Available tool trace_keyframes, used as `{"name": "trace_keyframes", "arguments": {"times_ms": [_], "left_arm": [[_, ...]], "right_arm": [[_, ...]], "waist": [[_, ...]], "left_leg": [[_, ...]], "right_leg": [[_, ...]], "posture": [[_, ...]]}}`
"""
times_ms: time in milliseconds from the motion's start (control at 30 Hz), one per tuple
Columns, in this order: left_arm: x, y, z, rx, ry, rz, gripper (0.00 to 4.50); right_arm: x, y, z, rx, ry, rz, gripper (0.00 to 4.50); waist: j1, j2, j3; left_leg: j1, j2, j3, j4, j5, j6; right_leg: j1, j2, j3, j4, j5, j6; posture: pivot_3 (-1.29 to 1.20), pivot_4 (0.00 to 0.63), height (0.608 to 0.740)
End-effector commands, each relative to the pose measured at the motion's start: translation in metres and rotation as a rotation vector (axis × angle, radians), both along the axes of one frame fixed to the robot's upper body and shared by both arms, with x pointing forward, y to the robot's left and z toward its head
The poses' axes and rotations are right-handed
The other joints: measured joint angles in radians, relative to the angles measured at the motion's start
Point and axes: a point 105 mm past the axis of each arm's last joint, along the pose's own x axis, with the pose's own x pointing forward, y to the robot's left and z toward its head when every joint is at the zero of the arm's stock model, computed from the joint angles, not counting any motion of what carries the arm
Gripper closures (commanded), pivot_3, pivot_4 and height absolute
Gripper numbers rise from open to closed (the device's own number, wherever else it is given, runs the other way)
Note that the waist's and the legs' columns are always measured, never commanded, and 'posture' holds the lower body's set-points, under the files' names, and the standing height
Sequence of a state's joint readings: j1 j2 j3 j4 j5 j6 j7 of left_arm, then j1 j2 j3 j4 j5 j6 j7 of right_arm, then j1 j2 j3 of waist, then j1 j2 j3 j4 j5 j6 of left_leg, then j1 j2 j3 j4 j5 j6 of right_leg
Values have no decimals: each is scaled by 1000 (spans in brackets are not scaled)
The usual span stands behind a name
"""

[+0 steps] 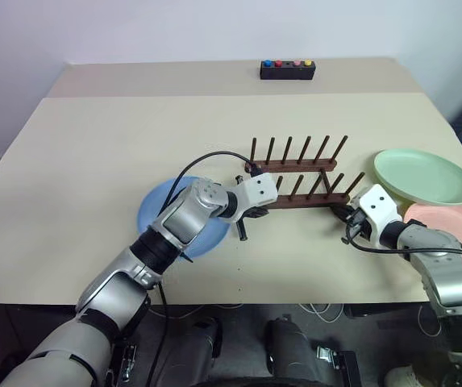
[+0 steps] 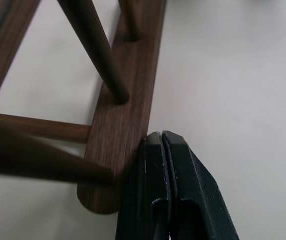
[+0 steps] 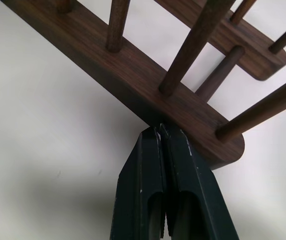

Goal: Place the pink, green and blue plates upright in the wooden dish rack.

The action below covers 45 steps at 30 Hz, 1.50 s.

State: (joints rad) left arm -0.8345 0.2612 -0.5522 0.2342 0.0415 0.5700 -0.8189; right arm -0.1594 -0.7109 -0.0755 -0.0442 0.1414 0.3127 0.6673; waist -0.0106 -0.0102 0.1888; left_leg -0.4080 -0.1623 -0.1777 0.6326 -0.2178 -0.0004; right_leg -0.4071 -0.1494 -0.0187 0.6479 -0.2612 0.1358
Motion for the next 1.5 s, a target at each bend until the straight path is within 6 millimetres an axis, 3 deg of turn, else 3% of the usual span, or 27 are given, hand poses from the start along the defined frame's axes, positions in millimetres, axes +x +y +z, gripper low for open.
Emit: {"name": "trace_keyframes", "arguments": {"times_ms": [33, 700, 1333, 1500], "left_arm": [[11, 1, 15, -29, -76, 21, 4500], [44, 9, 24, -35, -130, 77, 4500], [45, 1, 24, -53, -131, 55, 4500], [43, 1, 25, -57, -130, 50, 4500]], "right_arm": [[7, 2, 10, -3, -57, -3, 4436], [39, -1, 25, -45, -155, -39, 4436], [54, -6, 27, -71, -195, -59, 4436], [43, -2, 51, 47, -225, -12, 4436]], "waist": [[0, 0, 0], [-2, 0, 0], [-3, 0, 0], [-4, 0, 0]], "left_leg": [[0, 0, 0, 0, 0, 0], [0, 0, 4, 0, 2, -4], [0, 0, 5, 0, 2, -4], [0, 0, 5, 0, 2, -4]], "right_leg": [[0, 0, 0, 0, 0, 0], [-1, 0, 4, 0, 1, 2], [-2, 0, 6, 0, 2, 3], [-2, 1, 6, 0, 2, 3]], "posture": [[0, 150, 740], [0, 150, 740], [0, 150, 740], [0, 150, 740]]}}
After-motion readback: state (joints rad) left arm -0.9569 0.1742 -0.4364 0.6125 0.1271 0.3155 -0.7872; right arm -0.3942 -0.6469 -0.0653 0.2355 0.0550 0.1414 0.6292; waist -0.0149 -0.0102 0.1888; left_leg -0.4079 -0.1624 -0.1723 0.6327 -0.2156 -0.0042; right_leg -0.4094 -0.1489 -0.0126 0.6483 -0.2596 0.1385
